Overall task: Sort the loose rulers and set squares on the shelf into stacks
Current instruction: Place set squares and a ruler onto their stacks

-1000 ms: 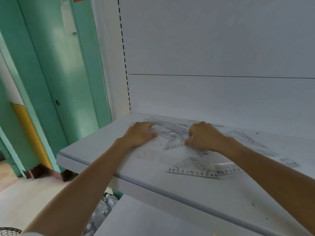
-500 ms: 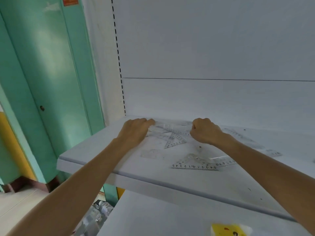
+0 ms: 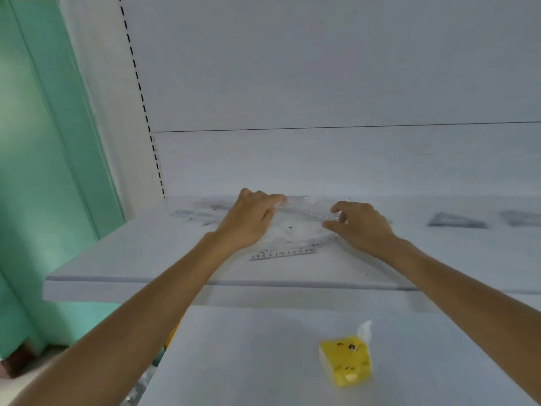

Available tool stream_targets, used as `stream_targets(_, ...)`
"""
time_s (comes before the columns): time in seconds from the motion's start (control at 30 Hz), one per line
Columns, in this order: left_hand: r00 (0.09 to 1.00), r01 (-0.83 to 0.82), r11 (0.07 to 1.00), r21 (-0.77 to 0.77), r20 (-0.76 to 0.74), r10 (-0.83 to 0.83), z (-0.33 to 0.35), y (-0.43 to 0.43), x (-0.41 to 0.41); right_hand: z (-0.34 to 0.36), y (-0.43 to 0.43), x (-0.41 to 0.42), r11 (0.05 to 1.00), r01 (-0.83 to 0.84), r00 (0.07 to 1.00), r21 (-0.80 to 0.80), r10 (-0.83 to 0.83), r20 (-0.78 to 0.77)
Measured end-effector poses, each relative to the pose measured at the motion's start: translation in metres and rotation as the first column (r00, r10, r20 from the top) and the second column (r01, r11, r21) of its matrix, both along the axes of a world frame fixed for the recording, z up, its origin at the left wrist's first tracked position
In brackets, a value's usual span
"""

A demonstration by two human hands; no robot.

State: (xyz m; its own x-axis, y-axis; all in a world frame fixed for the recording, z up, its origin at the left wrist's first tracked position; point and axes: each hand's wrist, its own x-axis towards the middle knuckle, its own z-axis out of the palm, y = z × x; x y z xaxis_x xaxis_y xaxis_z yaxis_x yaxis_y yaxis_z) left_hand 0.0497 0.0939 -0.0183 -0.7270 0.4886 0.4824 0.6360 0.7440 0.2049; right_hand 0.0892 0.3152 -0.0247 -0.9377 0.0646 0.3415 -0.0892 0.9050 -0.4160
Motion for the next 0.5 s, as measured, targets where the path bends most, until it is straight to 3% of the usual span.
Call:
stream_targets(0.23, 0.978, 0.149, 0.989, 0.017, 0.142, -0.15, -0.007, 0.087, 0.003, -0.003, 0.079, 0.053, 0.986, 0.166, 0.986, 0.012, -0.166, 0.007)
stream_targets(0.5, 0.963, 0.217, 0.975, 0.047, 0.15, -0.222, -0.001, 0.196, 0.019, -0.005, 0.195, 0.094, 0.944, 0.323, 0.946, 0.066, -0.32, -0.047)
